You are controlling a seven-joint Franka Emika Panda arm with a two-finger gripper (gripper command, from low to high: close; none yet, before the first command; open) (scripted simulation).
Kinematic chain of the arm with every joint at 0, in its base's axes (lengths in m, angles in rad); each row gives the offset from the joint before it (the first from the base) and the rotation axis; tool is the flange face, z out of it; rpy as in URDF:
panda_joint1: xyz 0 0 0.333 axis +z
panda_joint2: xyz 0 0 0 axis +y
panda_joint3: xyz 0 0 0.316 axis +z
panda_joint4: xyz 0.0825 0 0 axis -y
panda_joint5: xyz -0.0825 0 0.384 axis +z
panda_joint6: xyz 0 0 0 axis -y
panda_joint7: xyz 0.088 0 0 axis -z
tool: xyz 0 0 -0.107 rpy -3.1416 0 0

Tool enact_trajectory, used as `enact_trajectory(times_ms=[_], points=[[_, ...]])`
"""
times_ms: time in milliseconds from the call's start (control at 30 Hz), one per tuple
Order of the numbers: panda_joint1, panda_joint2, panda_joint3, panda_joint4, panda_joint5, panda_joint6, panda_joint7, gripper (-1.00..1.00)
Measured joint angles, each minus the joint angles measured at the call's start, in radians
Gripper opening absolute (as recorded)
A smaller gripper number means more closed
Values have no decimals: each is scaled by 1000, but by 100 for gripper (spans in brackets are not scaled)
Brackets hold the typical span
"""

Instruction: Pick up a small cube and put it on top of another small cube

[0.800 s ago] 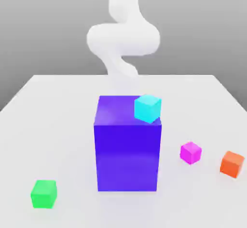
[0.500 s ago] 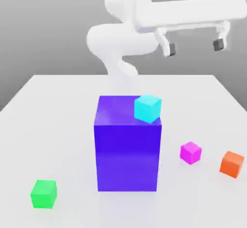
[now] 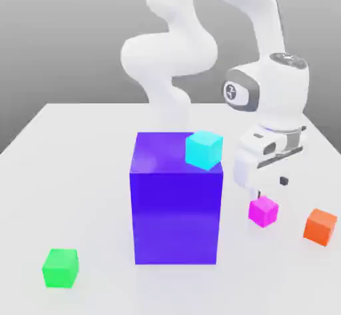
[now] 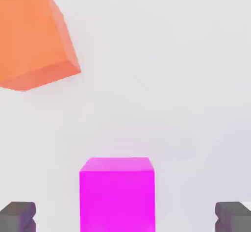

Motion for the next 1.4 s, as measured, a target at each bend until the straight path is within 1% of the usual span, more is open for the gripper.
enact_trajectory(times_ms=[100, 167, 200, 367, 400, 467, 533, 600, 667, 700, 733, 767, 833, 867, 933, 1033, 1167, 1267, 1400], points=[[144, 108, -171, 20, -110, 87, 80, 0], [231, 180, -260, 32, -126, 146, 95, 0], [256, 204, -284, 37, -126, 166, 97, -100], [256, 204, -284, 37, -129, 167, 100, -100], [268, 216, -297, 39, -130, 177, 102, -100], [240, 180, -268, 32, -124, 147, 94, -100], [197, 117, -214, 20, -74, 97, 54, -100], [187, 47, -182, 6, 5, 40, -2, -100], [189, -26, -166, -8, 60, -17, -40, -100], [199, -62, -168, -15, 79, -47, -52, -100], [194, -73, -174, -11, 76, -61, -36, -100], [177, -73, -178, -2, 50, -64, -4, -100], [167, -59, -185, 26, -25, -55, 70, -100], [165, -56, -202, 49, -49, -57, 68, -100], [138, -55, -256, 104, -84, -69, 27, -100], [37, -57, -339, 194, -126, -93, -65, -100], [-119, -51, -406, 281, -125, -136, -227, -100], [-207, -45, -454, 337, -112, -172, -355, -100], [-355, -36, -476, 411, -93, -219, -528, -100]])
